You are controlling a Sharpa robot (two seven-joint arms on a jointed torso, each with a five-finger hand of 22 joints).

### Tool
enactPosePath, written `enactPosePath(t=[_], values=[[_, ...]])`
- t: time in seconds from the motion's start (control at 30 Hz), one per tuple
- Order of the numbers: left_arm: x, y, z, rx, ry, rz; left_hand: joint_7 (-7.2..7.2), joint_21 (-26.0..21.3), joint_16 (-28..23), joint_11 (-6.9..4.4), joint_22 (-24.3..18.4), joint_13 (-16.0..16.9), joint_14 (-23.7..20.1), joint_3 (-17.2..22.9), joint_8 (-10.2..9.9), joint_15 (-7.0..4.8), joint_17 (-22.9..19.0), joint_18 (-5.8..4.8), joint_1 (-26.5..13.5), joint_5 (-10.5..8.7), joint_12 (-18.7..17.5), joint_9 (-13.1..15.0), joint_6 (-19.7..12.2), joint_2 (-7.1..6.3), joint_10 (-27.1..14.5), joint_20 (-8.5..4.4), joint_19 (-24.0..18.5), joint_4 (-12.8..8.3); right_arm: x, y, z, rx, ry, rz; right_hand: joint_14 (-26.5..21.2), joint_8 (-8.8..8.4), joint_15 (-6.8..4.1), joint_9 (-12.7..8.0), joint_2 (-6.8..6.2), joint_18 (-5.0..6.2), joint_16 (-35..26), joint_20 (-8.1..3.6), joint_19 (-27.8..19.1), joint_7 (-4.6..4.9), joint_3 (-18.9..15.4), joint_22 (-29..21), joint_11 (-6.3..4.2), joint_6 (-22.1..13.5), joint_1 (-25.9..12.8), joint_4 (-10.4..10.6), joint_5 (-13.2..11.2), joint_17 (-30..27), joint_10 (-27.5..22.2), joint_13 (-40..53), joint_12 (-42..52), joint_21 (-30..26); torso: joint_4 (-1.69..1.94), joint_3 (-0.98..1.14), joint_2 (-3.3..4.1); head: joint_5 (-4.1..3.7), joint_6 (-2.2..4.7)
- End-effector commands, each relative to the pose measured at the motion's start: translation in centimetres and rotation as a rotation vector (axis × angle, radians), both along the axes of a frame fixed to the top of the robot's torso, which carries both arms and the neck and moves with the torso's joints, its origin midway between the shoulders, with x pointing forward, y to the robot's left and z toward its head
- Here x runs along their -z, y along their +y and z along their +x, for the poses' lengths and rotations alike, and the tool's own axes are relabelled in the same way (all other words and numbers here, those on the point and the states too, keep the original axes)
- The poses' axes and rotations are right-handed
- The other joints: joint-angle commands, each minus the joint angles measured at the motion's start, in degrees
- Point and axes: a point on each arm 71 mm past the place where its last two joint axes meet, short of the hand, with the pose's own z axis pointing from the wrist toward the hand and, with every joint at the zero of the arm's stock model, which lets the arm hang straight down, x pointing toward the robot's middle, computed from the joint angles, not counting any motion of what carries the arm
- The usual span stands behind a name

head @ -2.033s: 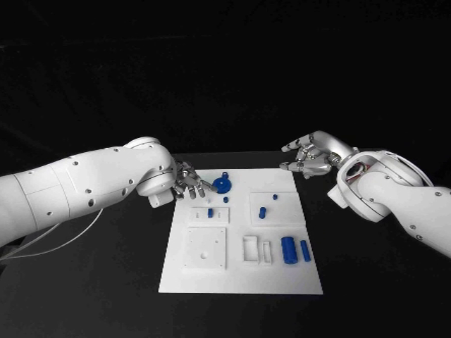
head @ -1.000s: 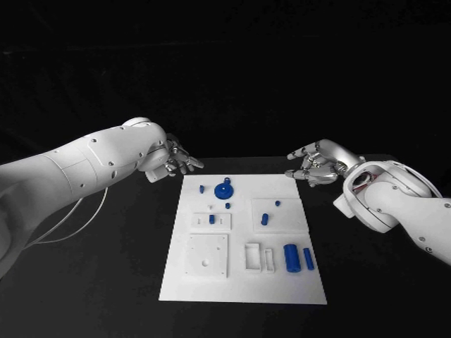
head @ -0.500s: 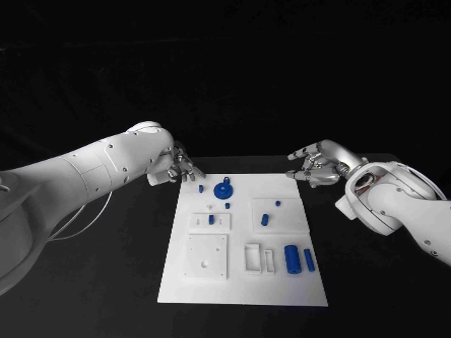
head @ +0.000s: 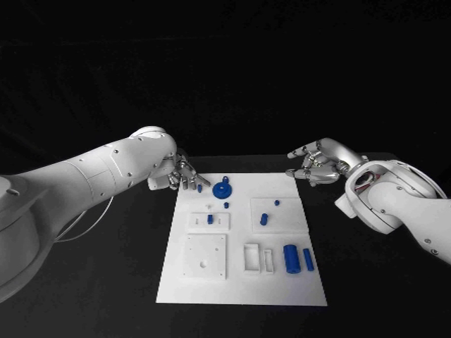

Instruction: Assemble the parts on the task board

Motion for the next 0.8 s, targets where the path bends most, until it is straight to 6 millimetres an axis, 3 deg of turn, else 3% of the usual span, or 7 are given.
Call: enactPosePath(t=[0.03,0.17,0.33,0.37,0.53,0.67,0.8], values=[[0.09,-0.30,-0.01,0.028,0.009,-0.009,0.10,-0.20,-0.44,0.02,2.00,-0.01,-0.35,0.10,-0.35,-0.03,0.08,-0.09,0.12,-0.29,-0.31,-0.26,0.37,-0.72,0.25,-0.30,-0.27,1.56,-0.08,0.21,-0.04,-0.013,-0.005,-0.003,-0.16,-0.27,0.20,-0.09,-0.35,0.56,0.39,-0.07,-0.22,0.02,-0.05,0.03,-0.01,-0.33,-0.11,0.37,0.23,0.06,-0.21,-0.07,0.33,-0.07,0.03,0.09,-0.02,0.05,-0.16],[0.13,-0.22,0.02,0.024,0.008,-0.015,0.13,-0.15,-0.45,0.04,2.02,0.05,-0.31,0.06,-0.45,-0.01,0.15,-0.06,0.15,-0.28,-0.36,-0.36,0.33,0.10,0.28,-0.27,-0.23,1.28,-0.08,0.26,-0.03,-0.014,-0.005,-0.002,-0.17,-0.26,0.20,-0.08,-0.32,0.56,0.37,-0.07,-0.22,0.03,-0.02,0.04,-0.01,-0.27,-0.07,0.38,0.24,0.05,-0.23,-0.06,0.33,-0.07,0.01,0.06,-0.04,-0.01,-0.24],[0.26,-0.34,0.00,0.027,0.016,-0.024,0.15,-0.20,-0.47,0.09,2.02,0.24,-0.25,-0.81,-0.42,0.13,0.22,0.08,0.23,-0.18,-0.27,-0.40,0.45,3.57,0.23,-0.05,-0.24,-2.20,-0.09,0.29,-0.03,-0.014,-0.006,-0.002,-0.18,-0.25,0.20,-0.08,-0.30,0.56,0.36,-0.07,-0.23,0.03,-0.01,0.05,0.00,-0.23,-0.04,0.39,0.24,0.05,-0.24,-0.06,0.34,-0.07,-0.01,0.06,0.00,-0.05,-0.25],[0.29,-0.37,0.00,0.028,0.017,-0.025,0.17,-0.36,-0.48,0.18,1.99,0.33,-0.25,-1.85,-0.37,0.24,0.17,0.21,-0.14,-0.13,-0.07,-0.32,0.39,5.07,0.08,0.12,-0.33,-4.15,-0.09,0.29,-0.03,-0.014,-0.006,-0.002,-0.18,-0.25,0.20,-0.08,-0.30,0.56,0.36,-0.07,-0.23,0.03,0.01,0.05,0.00,-0.23,-0.03,0.39,0.24,0.04,-0.24,-0.06,0.34,-0.07,-0.02,0.05,0.01,-0.06,-0.27],[0.39,-0.37,0.00,0.027,0.018,-0.028,0.20,-0.53,-0.52,0.16,1.97,0.18,-0.29,-3.34,-0.25,0.28,-0.12,0.36,0.99,2.11,0.15,-0.05,0.40,9.64,-0.07,0.24,-0.32,-8.13,-0.09,0.29,-0.03,-0.013,-0.006,-0.001,-0.18,-0.26,0.20,-0.08,-0.27,0.57,0.36,-0.07,-0.22,0.03,0.06,0.06,-0.01,-0.23,0.00,0.39,0.23,0.04,-0.25,-0.05,0.34,-0.07,-0.03,0.07,-0.01,-0.16,-0.28],[0.42,-0.27,0.03,0.022,0.018,-0.031,0.22,-0.59,-0.52,0.15,1.97,0.06,-0.28,-3.61,-0.26,0.30,-0.22,0.36,2.28,4.20,0.16,0.00,0.51,12.06,-0.03,0.26,-0.33,-9.93,-0.08,0.30,-0.02,-0.013,-0.005,-0.001,-0.18,-0.26,0.20,-0.08,-0.27,0.57,0.36,-0.07,-0.22,0.03,0.06,0.06,-0.01,-0.23,0.00,0.39,0.23,0.04,-0.25,-0.05,0.34,-0.07,-0.02,0.07,-0.01,-0.21,-0.31],[0.49,-0.25,0.03,0.022,0.020,-0.034,0.11,-0.63,-0.47,0.12,1.97,-0.03,-0.27,-3.89,-0.29,0.31,-0.22,0.36,3.41,5.80,0.14,-0.03,0.62,13.23,0.02,0.29,-0.36,-11.08,-0.08,0.33,-0.02,-0.014,-0.005,-0.001,-0.18,-0.26,0.20,-0.08,-0.27,0.57,0.36,-0.07,-0.22,0.03,0.06,0.06,-0.01,-0.23,0.00,0.39,0.23,0.04,-0.25,-0.05,0.34,-0.07,0.00,0.07,0.00,-0.24,-0.29]])
